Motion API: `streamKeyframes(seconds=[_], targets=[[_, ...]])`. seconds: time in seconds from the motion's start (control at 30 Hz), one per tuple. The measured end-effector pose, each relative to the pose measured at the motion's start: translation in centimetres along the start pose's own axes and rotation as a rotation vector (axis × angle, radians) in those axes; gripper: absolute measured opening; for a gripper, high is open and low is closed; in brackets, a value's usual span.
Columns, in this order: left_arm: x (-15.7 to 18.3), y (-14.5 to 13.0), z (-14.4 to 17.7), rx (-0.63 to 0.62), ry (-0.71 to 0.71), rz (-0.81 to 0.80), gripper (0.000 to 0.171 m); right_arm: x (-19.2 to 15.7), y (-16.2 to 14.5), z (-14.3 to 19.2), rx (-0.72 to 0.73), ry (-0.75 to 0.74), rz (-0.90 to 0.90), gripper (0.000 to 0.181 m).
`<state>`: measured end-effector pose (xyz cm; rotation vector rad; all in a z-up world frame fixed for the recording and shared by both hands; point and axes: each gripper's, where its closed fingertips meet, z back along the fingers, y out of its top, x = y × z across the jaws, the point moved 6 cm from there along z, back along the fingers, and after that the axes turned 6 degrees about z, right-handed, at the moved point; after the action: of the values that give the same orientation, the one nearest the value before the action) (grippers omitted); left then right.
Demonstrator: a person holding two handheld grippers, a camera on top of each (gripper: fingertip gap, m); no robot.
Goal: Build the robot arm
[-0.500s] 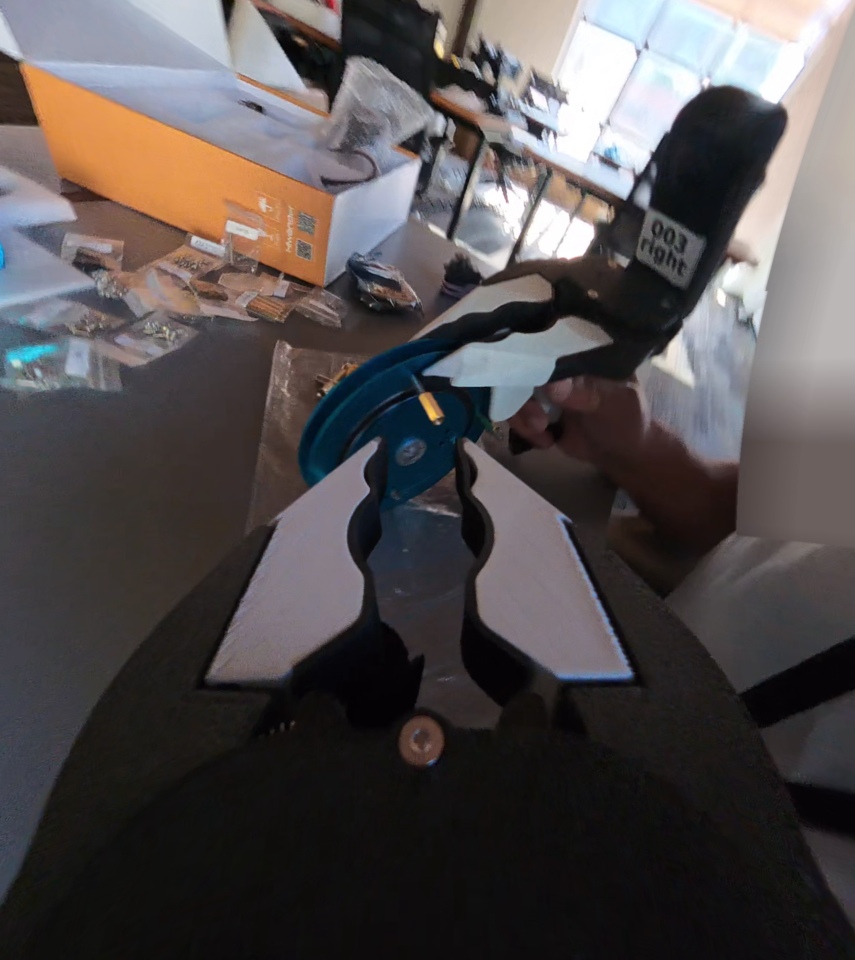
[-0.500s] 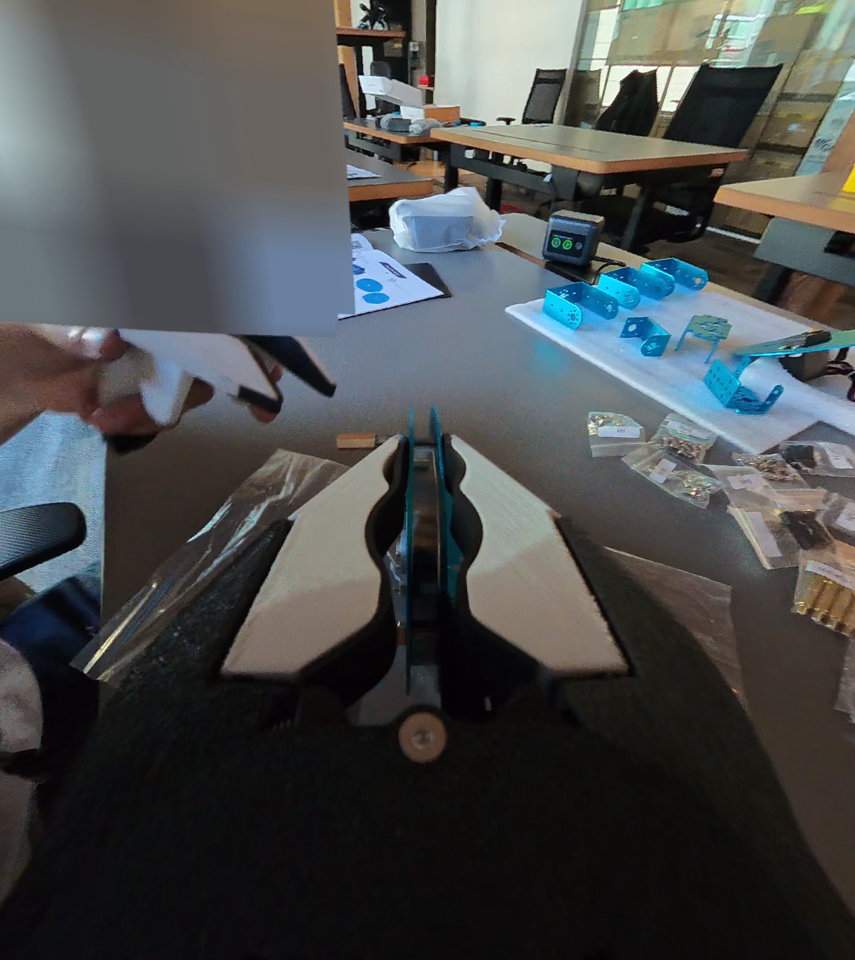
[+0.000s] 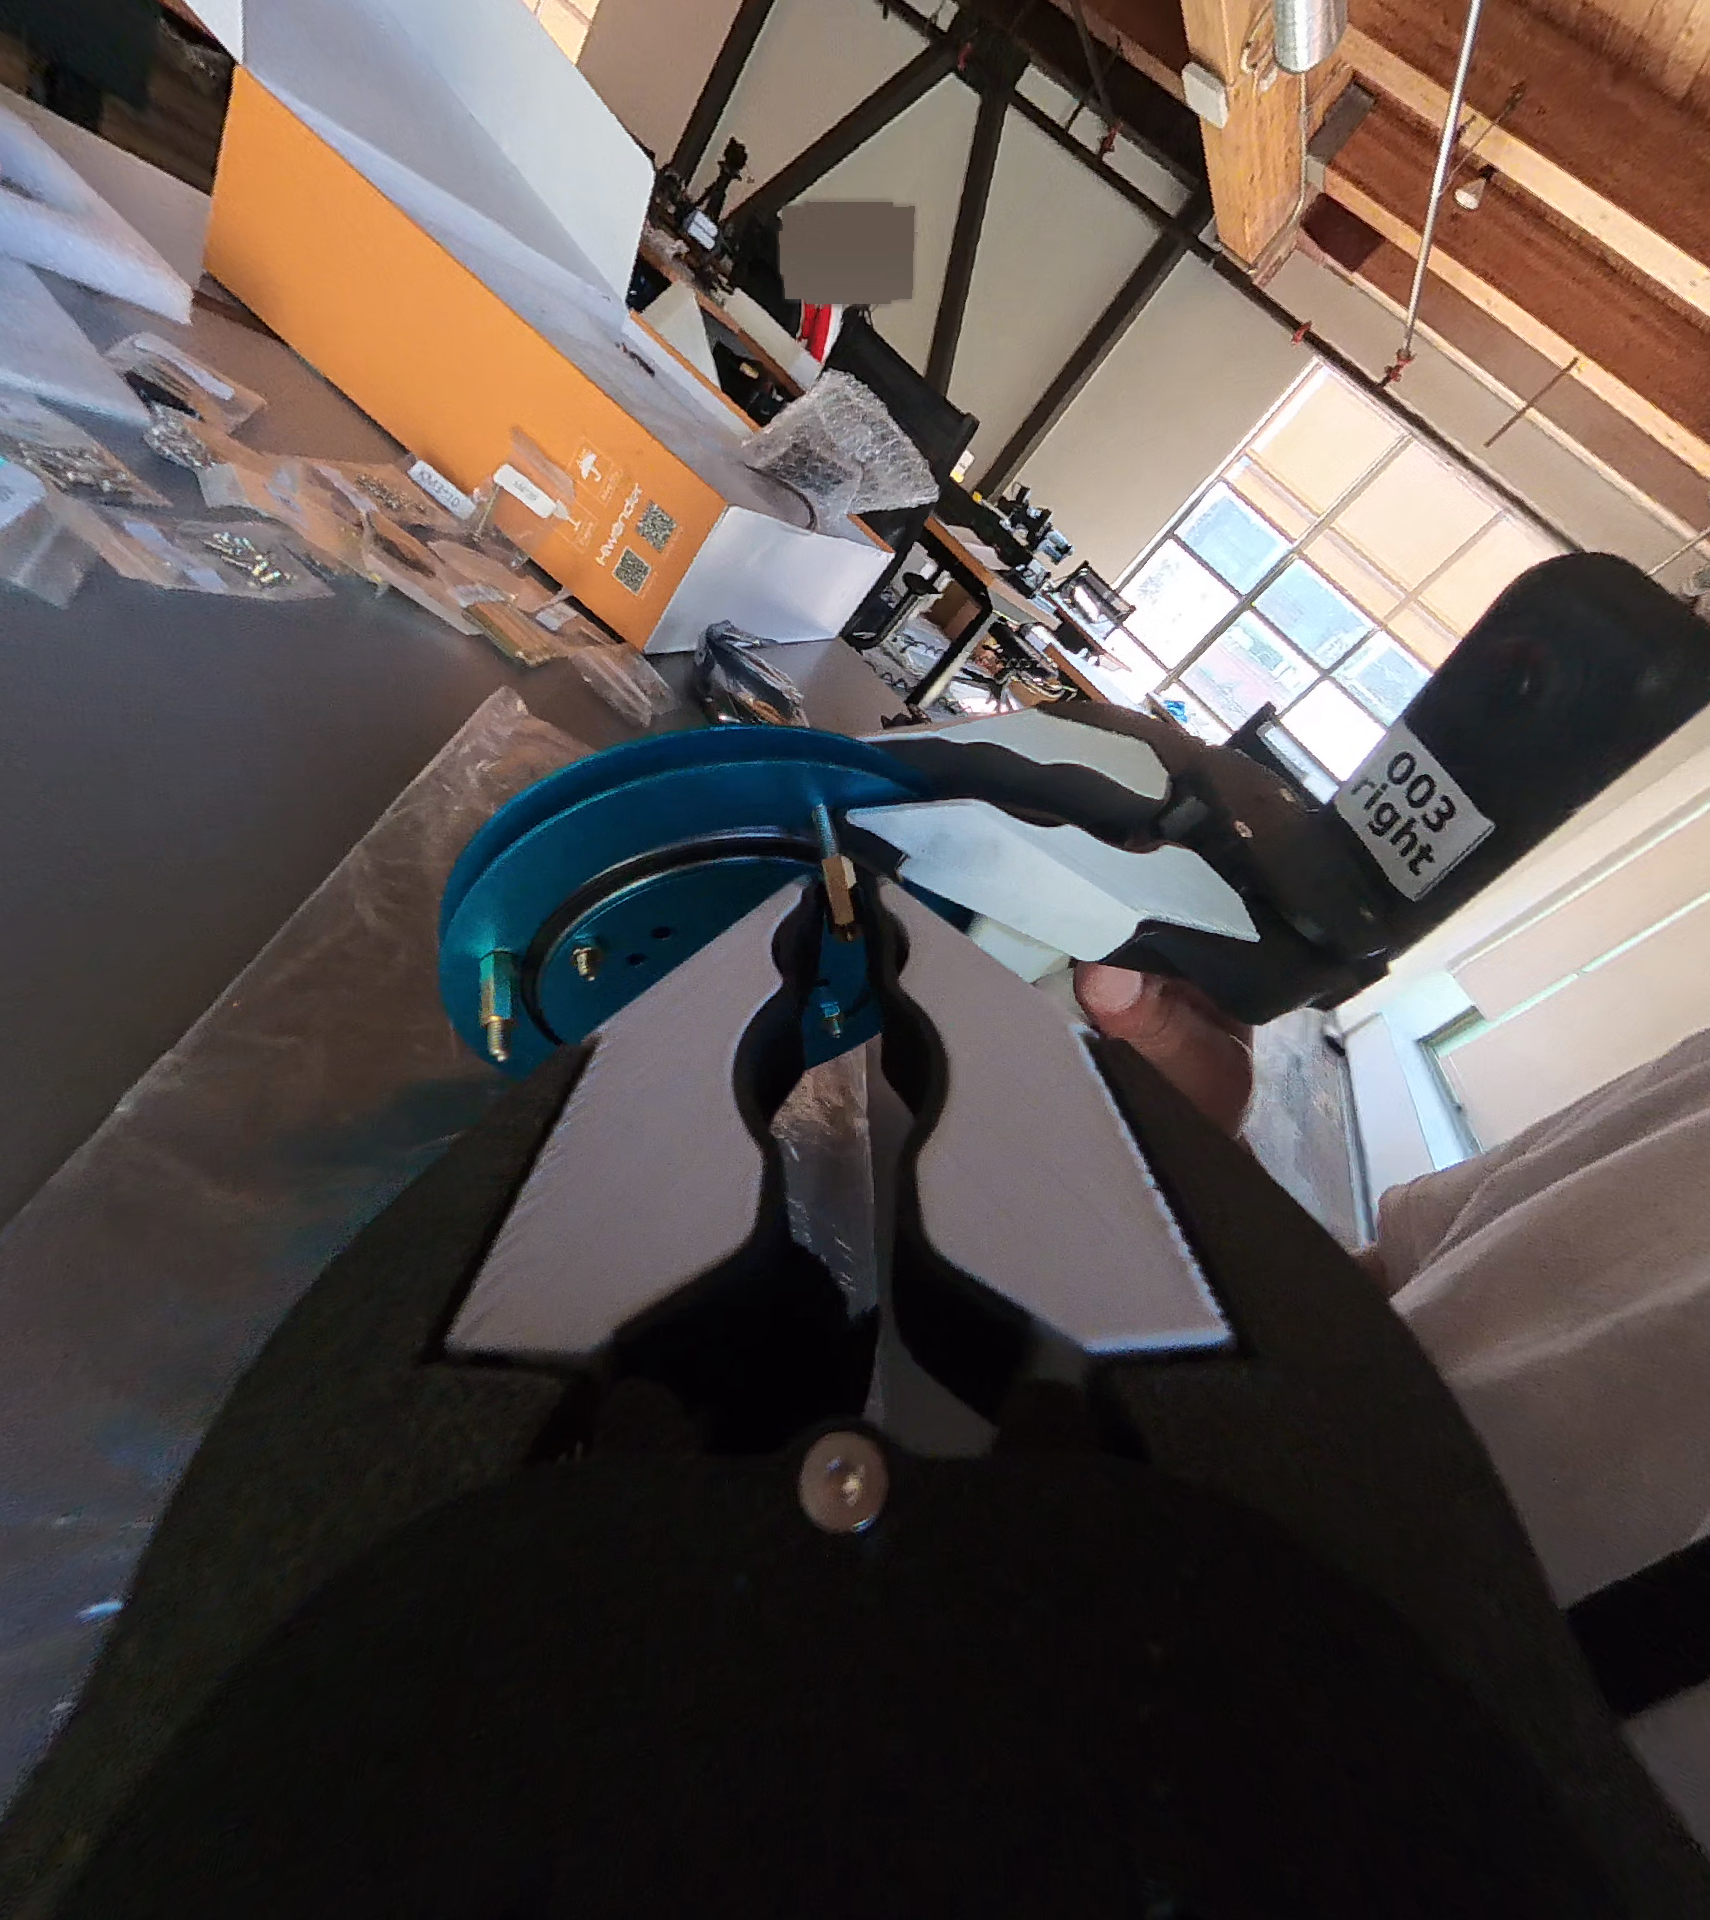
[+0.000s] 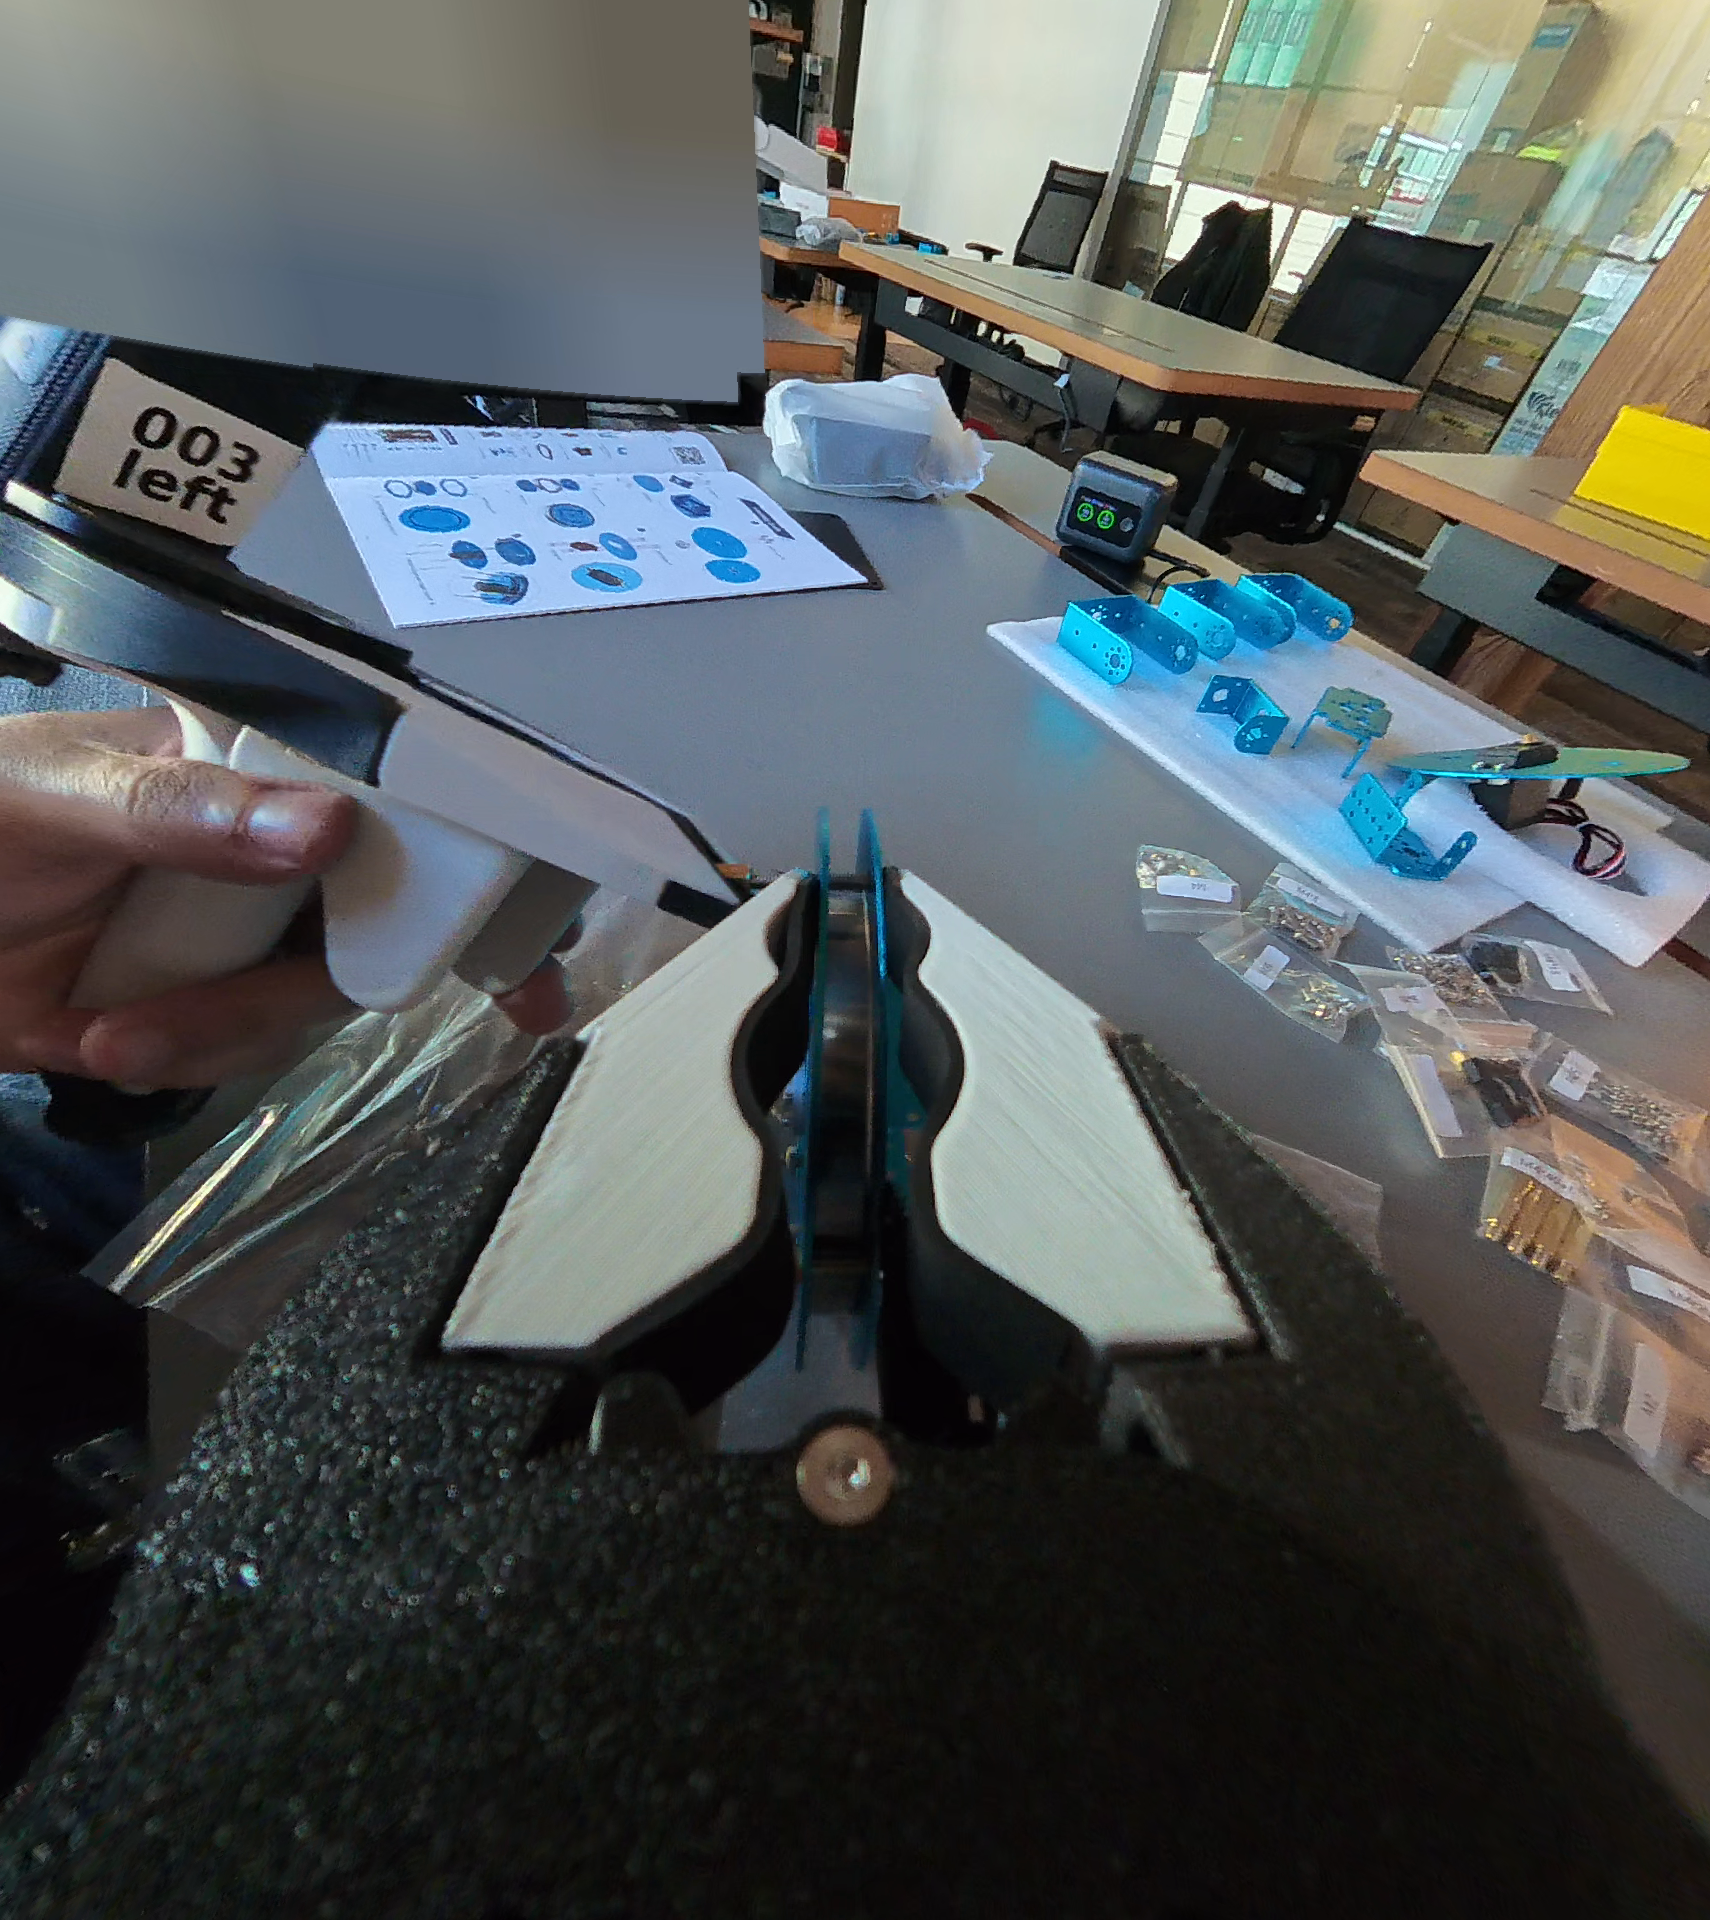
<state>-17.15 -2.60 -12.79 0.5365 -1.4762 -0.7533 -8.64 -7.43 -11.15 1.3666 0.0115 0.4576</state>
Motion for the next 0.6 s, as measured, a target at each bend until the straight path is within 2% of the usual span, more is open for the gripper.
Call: streamKeyframes(seconds=[0.07, 0.13, 0.3, 0.33, 0.37, 0.4, 0.43, 0.53, 0.6], targets=[[0.3, -0.1, 0.0, -0.004, 0.074, -0.123, 0.005, 0.0, 0.0, 0.0, 0.002, 0.005, -0.015, 0.012], [0.8, -0.2, -0.1, -0.013, 0.202, -0.356, 0.004, 0.1, 0.0, 0.0, 0.000, 0.004, -0.020, 0.011], [1.7, -1.0, -1.0, -0.063, 0.577, -1.140, 0.004, 0.5, -0.2, 0.1, -0.003, 0.006, -0.074, 0.011], [1.7, -1.2, -1.2, -0.062, 0.613, -1.226, 0.004, 0.6, -0.3, 0.1, -0.002, 0.009, -0.085, 0.011], [1.7, -1.2, -1.3, -0.053, 0.615, -1.237, 0.004, 0.7, -0.3, 0.2, 0.000, 0.015, -0.098, 0.010], [1.7, -1.1, -1.2, -0.035, 0.583, -1.164, 0.004, 0.8, -0.3, 0.2, 0.002, 0.023, -0.110, 0.010], [1.7, -0.9, -1.0, -0.013, 0.517, -1.025, 0.005, 0.8, -0.3, 0.2, 0.004, 0.031, -0.119, 0.010], [1.9, 0.0, 0.2, 0.081, 0.220, -0.474, 0.022, 1.0, -0.4, 0.3, -0.001, 0.011, -0.108, 0.010], [1.4, 0.6, 0.9, 0.152, 0.089, -0.195, 0.022, 0.9, -0.4, 0.3, 0.003, 0.021, -0.116, 0.010]])
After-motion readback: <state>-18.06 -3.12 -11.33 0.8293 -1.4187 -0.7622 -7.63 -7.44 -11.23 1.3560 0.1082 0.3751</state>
